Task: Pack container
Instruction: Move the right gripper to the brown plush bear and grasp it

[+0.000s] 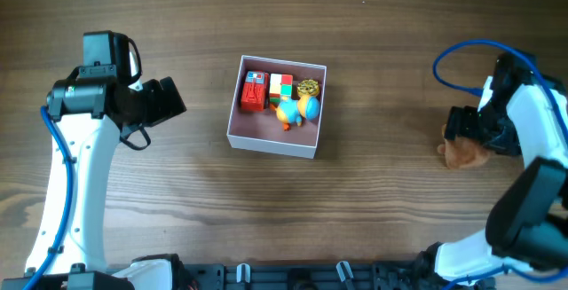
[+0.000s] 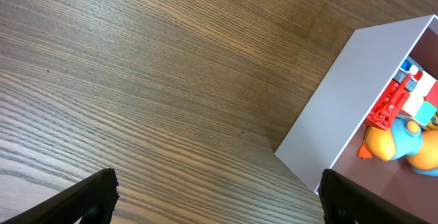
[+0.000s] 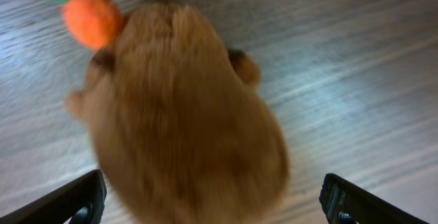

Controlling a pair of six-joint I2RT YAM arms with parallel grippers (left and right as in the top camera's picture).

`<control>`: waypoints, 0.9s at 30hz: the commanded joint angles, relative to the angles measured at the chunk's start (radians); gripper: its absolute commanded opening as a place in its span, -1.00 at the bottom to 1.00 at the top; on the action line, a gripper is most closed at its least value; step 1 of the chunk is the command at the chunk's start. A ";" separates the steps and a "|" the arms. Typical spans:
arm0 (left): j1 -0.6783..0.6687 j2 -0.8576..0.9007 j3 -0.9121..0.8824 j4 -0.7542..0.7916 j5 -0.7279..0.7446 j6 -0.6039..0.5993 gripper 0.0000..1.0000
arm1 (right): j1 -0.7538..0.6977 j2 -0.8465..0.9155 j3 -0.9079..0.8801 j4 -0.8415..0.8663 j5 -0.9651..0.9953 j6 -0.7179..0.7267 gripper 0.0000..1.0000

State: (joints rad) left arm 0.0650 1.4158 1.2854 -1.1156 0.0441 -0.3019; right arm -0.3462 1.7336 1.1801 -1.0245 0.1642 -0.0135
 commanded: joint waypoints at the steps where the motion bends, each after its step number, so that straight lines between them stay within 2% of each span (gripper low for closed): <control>1: 0.003 0.006 -0.006 -0.002 0.012 -0.002 0.90 | 0.000 0.071 -0.007 0.034 -0.012 -0.008 0.99; 7: 0.003 0.006 -0.006 -0.004 0.012 -0.002 0.89 | 0.000 0.117 -0.007 0.066 -0.074 -0.013 0.98; 8: 0.003 0.006 -0.006 -0.004 0.012 -0.002 0.90 | 0.000 0.119 -0.007 0.066 -0.076 -0.013 0.93; 10: 0.003 0.006 -0.006 -0.004 0.012 -0.002 0.90 | 0.000 0.119 -0.007 0.066 -0.076 -0.013 0.79; 11: 0.003 0.006 -0.006 -0.004 0.012 -0.002 0.90 | 0.000 0.119 -0.007 0.064 -0.076 -0.010 0.59; 14: 0.003 0.006 -0.006 -0.005 0.012 -0.002 0.90 | 0.000 0.119 -0.007 0.056 -0.076 -0.010 0.15; 17: 0.003 0.006 -0.006 -0.008 0.012 -0.002 0.89 | 0.000 0.119 -0.007 0.051 -0.076 -0.009 -0.20; 20: 0.003 0.006 -0.006 -0.014 0.012 -0.002 0.90 | 0.000 0.119 -0.007 0.047 -0.077 0.017 -0.31; 24: 0.003 0.006 -0.006 -0.015 0.012 -0.002 0.90 | 0.001 0.113 -0.006 0.039 -0.085 0.033 -0.56; 27: 0.003 0.006 -0.006 -0.014 0.012 -0.002 0.90 | 0.003 0.087 0.004 0.029 -0.130 0.040 -0.57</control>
State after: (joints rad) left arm 0.0650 1.4158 1.2854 -1.1267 0.0441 -0.3019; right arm -0.3462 1.8328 1.1793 -0.9821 0.0902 0.0017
